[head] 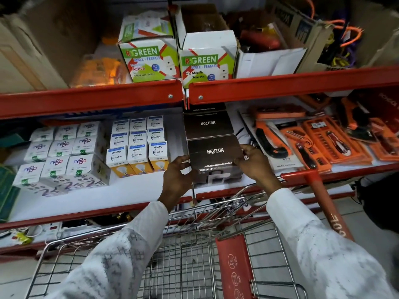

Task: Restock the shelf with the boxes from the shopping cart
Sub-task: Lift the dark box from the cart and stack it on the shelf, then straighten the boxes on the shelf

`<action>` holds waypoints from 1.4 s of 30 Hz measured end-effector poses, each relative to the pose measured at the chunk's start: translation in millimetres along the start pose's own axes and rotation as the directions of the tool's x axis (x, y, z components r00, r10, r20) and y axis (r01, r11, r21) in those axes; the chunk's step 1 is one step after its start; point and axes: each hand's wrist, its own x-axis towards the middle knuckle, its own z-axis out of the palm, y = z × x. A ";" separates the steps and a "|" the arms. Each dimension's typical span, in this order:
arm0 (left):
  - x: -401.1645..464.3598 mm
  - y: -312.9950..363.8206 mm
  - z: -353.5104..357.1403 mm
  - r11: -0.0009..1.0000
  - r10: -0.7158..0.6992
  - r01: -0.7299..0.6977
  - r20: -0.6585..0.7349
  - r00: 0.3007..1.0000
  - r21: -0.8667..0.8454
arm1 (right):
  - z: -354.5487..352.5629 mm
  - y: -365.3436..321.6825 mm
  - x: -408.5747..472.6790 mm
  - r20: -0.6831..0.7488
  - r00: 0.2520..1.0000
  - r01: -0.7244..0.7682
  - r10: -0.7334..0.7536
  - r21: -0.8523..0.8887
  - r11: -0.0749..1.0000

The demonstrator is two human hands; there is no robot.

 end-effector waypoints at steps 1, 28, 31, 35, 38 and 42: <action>0.0 -0.5 0.2 1.000 0.004 -0.004 -0.004 1.000 0.007 | 0.3 -0.5 -0.4 0.003 1.000 0.003 -0.003 -0.007 1.000; 19.9 -51.3 -153.1 0.812 -0.448 0.396 -0.025 0.893 -0.428 | 188.8 -78.2 -15.6 0.198 0.944 -0.316 0.264 0.313 0.896; 45.0 -69.4 -180.3 0.764 -0.500 0.445 0.007 0.866 -0.467 | 228.0 -97.3 -2.8 0.198 0.937 -0.331 0.286 0.256 0.908; 48.2 -63.8 -175.8 0.770 -0.498 0.442 -0.002 0.867 -0.460 | 227.3 -95.2 0.3 0.180 0.952 -0.294 0.248 0.303 0.907; 51.5 -60.7 -174.2 0.778 -0.496 0.450 0.012 0.868 -0.439 | 225.7 -92.9 2.5 0.220 0.947 -0.301 0.235 0.345 0.889; 55.2 -59.0 -176.2 0.788 -0.504 0.463 0.008 0.864 -0.407 | 224.7 -94.0 3.6 0.255 0.941 -0.312 0.224 0.393 0.865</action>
